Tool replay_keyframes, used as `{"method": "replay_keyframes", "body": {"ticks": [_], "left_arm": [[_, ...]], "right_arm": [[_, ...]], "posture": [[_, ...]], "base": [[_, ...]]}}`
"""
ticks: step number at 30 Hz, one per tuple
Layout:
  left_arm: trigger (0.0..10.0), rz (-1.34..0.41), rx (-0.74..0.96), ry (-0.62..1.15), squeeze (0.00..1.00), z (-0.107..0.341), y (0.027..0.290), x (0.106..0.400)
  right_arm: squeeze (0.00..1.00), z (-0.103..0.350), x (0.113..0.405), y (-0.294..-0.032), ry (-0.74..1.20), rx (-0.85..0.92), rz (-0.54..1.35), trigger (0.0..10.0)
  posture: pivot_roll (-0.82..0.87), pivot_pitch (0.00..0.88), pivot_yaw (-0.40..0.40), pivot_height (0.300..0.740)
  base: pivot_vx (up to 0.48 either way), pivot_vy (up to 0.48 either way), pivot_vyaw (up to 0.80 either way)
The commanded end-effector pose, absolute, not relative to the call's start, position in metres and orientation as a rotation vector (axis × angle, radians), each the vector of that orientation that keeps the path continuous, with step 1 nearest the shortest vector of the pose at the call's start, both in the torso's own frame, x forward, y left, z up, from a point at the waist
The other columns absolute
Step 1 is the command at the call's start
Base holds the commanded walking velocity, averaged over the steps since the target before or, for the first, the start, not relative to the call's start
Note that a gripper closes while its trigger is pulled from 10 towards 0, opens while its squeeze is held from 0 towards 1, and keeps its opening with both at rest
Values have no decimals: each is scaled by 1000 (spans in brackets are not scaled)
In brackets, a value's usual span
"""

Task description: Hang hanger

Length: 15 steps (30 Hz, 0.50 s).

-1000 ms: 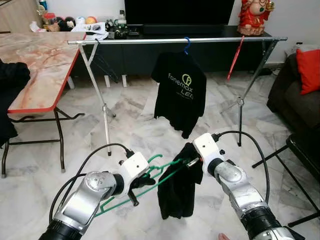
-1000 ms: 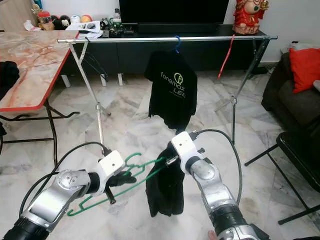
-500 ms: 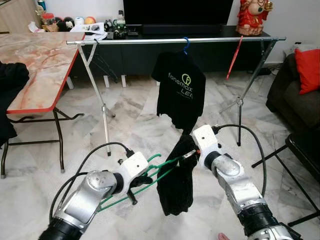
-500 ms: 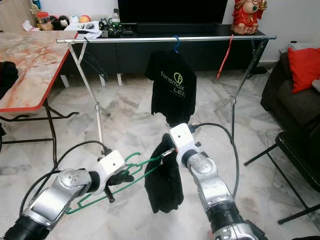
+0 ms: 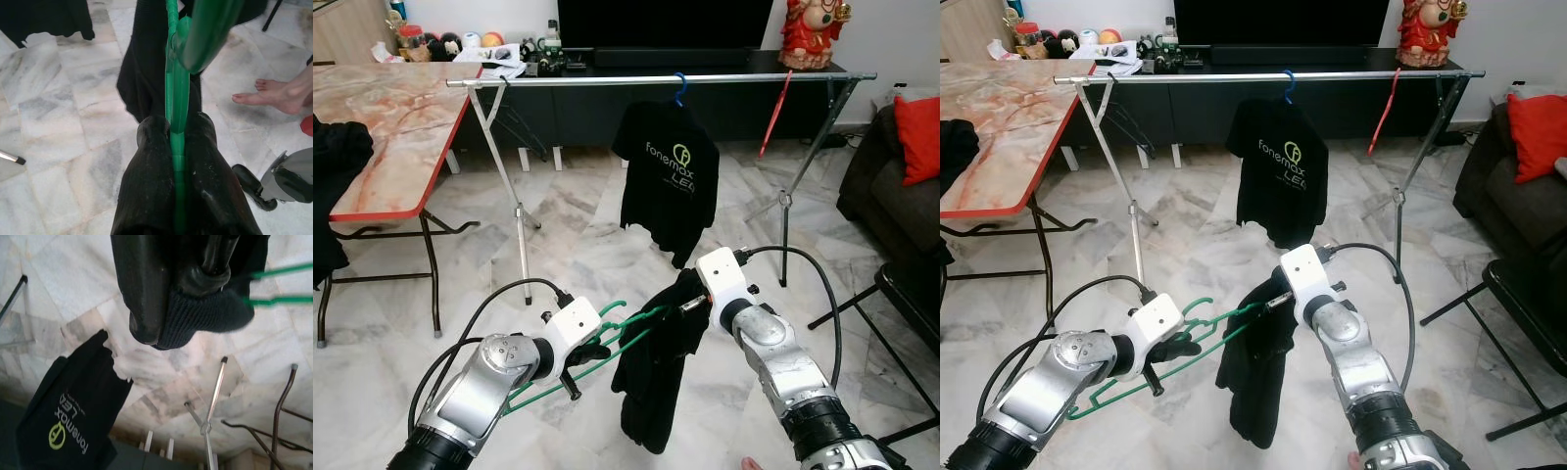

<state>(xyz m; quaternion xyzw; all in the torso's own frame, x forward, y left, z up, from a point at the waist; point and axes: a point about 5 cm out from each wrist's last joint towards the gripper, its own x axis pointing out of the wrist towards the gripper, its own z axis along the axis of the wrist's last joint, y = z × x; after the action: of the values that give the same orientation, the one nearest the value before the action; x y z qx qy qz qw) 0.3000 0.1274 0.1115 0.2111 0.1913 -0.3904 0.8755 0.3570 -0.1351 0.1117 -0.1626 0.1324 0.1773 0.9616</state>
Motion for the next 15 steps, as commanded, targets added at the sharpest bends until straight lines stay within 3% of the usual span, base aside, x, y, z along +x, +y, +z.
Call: {"method": "replay_keyframes", "body": {"ticks": [1,7,15], "left_arm": [[10000,-796,437,349,0,122,130,304],[10000,-822,372,315,0,131,132,303],[10000,-1024,302,337,0,131,120,283]], "right_arm": [[0,116,359,-138,249,-340,345,10000],[0,114,359,-144,258,-341,327,10000],[0,115,359,-139,257,-330,364,10000]], "posture": [[76,91,-25,740],[74,91,-24,740],[74,90,-25,740]], "base": [[0,0,0],[0,0,0],[0,0,0]]}}
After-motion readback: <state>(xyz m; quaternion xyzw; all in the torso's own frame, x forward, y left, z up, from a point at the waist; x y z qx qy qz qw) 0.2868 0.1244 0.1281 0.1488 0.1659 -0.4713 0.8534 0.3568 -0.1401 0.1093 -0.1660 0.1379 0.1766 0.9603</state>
